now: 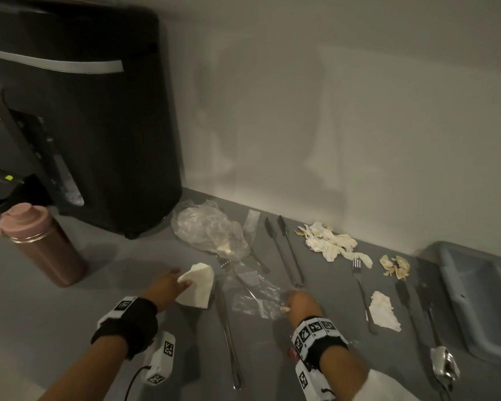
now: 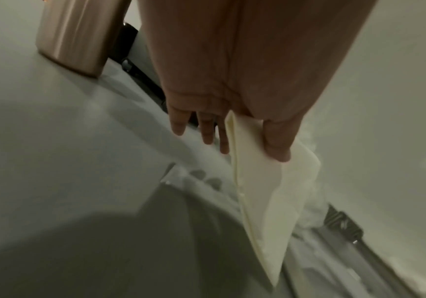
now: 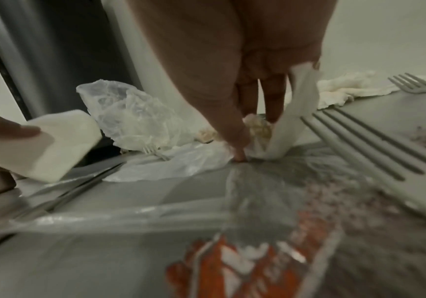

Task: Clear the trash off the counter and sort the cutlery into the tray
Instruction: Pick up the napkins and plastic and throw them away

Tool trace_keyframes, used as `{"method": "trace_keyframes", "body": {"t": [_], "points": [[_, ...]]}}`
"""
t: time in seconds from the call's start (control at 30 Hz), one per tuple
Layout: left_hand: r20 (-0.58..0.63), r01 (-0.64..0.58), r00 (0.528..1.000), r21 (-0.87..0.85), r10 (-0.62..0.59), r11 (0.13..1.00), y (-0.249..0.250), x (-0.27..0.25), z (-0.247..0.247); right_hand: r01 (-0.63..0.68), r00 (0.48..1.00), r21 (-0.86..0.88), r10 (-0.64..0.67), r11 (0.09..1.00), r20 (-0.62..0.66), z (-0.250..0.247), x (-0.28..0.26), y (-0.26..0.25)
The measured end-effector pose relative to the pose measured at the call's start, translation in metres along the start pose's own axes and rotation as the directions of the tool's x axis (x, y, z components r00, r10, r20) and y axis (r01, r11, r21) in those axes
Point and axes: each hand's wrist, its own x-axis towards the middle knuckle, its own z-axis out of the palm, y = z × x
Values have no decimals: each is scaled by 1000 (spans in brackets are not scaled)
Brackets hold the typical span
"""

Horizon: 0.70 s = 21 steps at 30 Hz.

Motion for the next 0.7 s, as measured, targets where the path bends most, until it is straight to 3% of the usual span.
{"method": "trace_keyframes", "body": {"t": [0.1, 0.3, 0.37, 0.43, 0.57, 0.7], "points": [[76, 23, 996, 162, -36, 986, -8, 7, 17, -87, 993, 1, 87, 996, 77, -8, 1, 0], [-66, 44, 997, 127, -36, 991, -20, 6, 32, -84, 996, 130, 81, 988, 27, -37, -15, 16], [-53, 56, 997, 97, -51, 994, -20, 2, 30, -75, 994, 294, 95, 953, -55, -51, -24, 25], [-76, 60, 995, 31, -57, 998, -19, -4, 26, -8, 968, 437, 117, 899, -223, -61, -37, 35], [-266, -18, 964, -129, -18, 991, -1, -26, 13, 64, 922, 500, 139, 864, -360, -69, -73, 51], [-452, -168, 889, -167, 76, 972, 25, -58, -4, 139, 962, 516, 8, 845, -272, -51, -101, 52]]}}
